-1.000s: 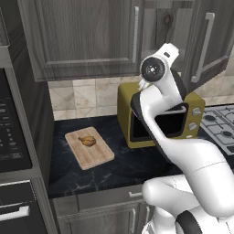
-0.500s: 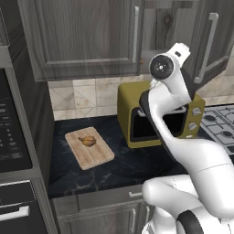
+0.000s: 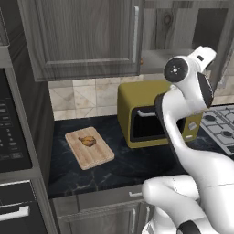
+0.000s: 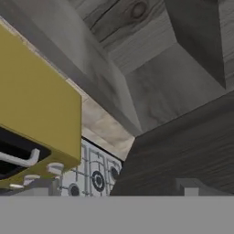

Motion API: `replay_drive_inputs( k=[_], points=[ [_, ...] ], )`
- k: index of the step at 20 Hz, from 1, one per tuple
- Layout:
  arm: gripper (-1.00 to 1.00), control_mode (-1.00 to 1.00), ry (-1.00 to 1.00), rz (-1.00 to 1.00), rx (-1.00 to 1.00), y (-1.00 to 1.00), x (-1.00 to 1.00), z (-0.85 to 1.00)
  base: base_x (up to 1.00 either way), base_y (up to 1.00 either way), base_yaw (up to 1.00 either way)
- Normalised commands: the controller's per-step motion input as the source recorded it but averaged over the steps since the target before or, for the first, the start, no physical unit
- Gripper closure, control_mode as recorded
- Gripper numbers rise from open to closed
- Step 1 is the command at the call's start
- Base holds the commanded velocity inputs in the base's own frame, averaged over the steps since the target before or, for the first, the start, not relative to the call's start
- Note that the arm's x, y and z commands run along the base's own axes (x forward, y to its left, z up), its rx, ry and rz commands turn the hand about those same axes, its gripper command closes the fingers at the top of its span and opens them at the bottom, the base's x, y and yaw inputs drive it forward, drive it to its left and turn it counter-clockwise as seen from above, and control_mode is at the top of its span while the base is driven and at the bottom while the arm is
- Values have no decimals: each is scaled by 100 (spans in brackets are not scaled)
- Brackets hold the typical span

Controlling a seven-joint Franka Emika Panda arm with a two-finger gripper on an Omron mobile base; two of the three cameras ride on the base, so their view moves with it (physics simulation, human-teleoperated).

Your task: Open the cabinet, retrieve the rolling pin, and place it next to the meat on the cutting board to prepare for tenderizing.

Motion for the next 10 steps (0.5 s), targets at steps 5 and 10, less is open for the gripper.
replay_drive_inputs(
  k=[5, 10],
  points=[
    [-100, -100, 0, -17, 0, -87, -37, 0, 0, 0, 0],
    [-100, -100, 0, -16, 0, -85, -29, 0, 0, 0, 0]
  ],
)
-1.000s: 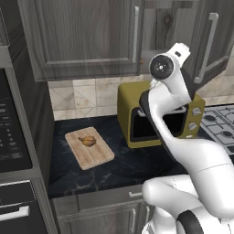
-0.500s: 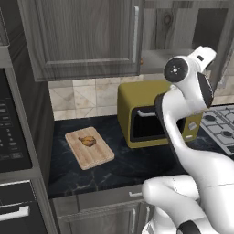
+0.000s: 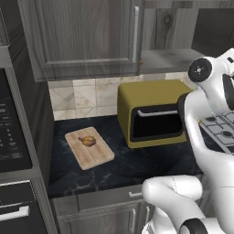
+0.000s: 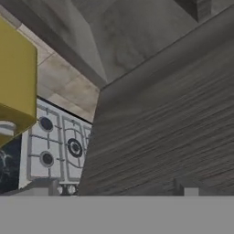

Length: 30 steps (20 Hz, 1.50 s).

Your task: Open the cabinet, retrieve the rolling pin, and place it next to the meat on the cutting board to prepare for tenderizing.

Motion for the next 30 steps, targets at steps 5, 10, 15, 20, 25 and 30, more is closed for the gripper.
replay_drive_inputs(
  k=[5, 10, 15, 20, 25, 30],
  points=[
    [-100, -100, 0, -15, 0, -82, -10, 0, 0, 0, 0],
    [-100, -100, 0, -12, 0, -74, 0, 0, 0, 0, 0],
    [-100, -100, 0, -10, 0, -63, 4, 0, 0, 0, 0],
    [-100, -100, 0, -3, 0, -40, 0, 0, 0, 0, 0],
    [-100, -100, -9, 0, 0, 17, -30, 0, 0, 0, 0],
    [-100, -100, -11, 2, 2, 75, -23, 0, 0, 0, 0]
  ],
)
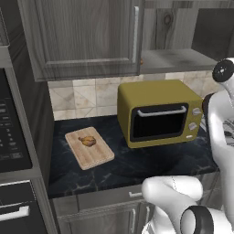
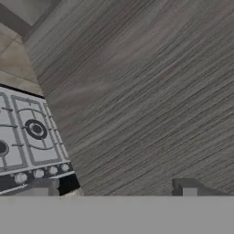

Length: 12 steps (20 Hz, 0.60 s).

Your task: Open the cabinet, retrieve the rolling pin, and place it next to the meat on the cutting board to prepare for tenderizing.

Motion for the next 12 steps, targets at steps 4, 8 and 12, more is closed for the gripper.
replay_drive_inputs(
  k=[4, 8, 12],
  points=[
    [-100, -100, -8, 4, 5, 89, -7, 0, 0, 0, 0],
    [-100, -100, -5, 7, 9, 89, -3, 7, 0, 0, 0],
    [-100, -100, -9, 12, 11, 82, -15, 12, 0, 0, 0]
  ],
)
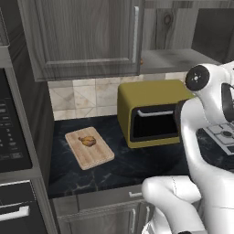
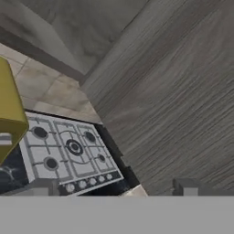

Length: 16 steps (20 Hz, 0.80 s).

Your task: Open the cabinet, retrieve the rolling pin, and place it next to the meat on the cutting board to prepare for tenderizing.

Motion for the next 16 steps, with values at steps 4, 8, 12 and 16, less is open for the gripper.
replay_drive_inputs(
  k=[4, 8, 12, 16],
  points=[
    [-100, -100, -8, 20, 15, 78, -11, 11, 0, 0, 0],
    [-100, -100, -10, 26, 17, 72, -12, 8, 0, 0, 0],
    [-100, -100, -12, 31, 16, 76, -5, 0, 0, 0, 0],
    [-100, -100, -15, 36, 15, 75, 0, 0, 0, 0, 0]
  ],
)
